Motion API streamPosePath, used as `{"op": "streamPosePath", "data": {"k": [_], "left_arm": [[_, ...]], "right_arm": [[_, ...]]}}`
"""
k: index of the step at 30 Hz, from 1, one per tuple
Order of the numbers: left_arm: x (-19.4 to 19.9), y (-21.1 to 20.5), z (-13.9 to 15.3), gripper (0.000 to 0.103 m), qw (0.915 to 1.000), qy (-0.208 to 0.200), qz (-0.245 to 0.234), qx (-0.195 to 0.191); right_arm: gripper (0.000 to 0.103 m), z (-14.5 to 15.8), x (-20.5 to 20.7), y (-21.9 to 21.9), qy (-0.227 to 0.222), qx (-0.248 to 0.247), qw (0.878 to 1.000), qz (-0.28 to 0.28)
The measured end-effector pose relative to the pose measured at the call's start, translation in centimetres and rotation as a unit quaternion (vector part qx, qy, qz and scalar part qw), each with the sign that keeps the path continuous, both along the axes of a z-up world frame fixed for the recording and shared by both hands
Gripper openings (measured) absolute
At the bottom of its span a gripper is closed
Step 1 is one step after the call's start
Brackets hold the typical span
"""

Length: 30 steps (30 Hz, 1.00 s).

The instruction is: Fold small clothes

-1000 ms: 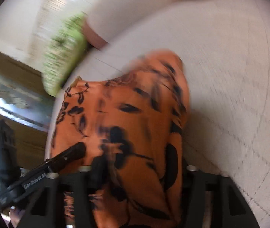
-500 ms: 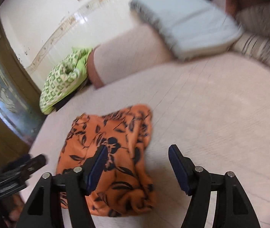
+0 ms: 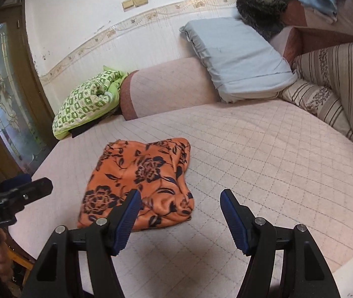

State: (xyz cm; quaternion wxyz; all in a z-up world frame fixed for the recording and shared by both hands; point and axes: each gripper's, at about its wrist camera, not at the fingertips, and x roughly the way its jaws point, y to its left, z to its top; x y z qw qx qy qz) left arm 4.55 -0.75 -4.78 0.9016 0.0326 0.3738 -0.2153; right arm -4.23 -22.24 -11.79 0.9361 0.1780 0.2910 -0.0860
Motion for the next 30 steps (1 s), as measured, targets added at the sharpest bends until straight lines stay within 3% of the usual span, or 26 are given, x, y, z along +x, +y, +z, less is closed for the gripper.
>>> {"op": "streamPosePath", "data": {"k": [6, 9, 15, 19, 25, 30], "left_arm": [[0.4, 3.6, 1.9, 0.102, 0.9976, 0.002, 0.055, -0.043], [0.8, 4.6, 2.1, 0.102, 0.9959, -0.004, 0.089, -0.019], [0.7, 6.9, 0.6, 0.102, 0.9839, -0.037, 0.169, 0.046], [0.2, 7.8, -0.6, 0.102, 0.9791, -0.059, 0.18, 0.074], [0.4, 6.9, 0.5, 0.102, 0.9727, -0.089, 0.179, 0.117], [0.3, 6.0, 2.1, 0.102, 0.9722, -0.101, 0.177, 0.115]], "right_arm": [[0.07, 3.6, -0.1, 2.0, -0.011, -0.018, 1.0, 0.004], [0.07, 4.7, 0.2, 3.0, -0.012, -0.018, 1.0, 0.012], [0.07, 5.9, -0.3, 4.5, -0.026, -0.036, 0.999, 0.018], [0.07, 5.2, -0.1, 4.5, -0.023, -0.028, 0.999, 0.015], [0.07, 3.9, 0.9, 4.7, -0.002, -0.026, 1.0, 0.009], [0.07, 4.3, 0.8, 4.9, -0.009, -0.037, 0.999, 0.015]]}}
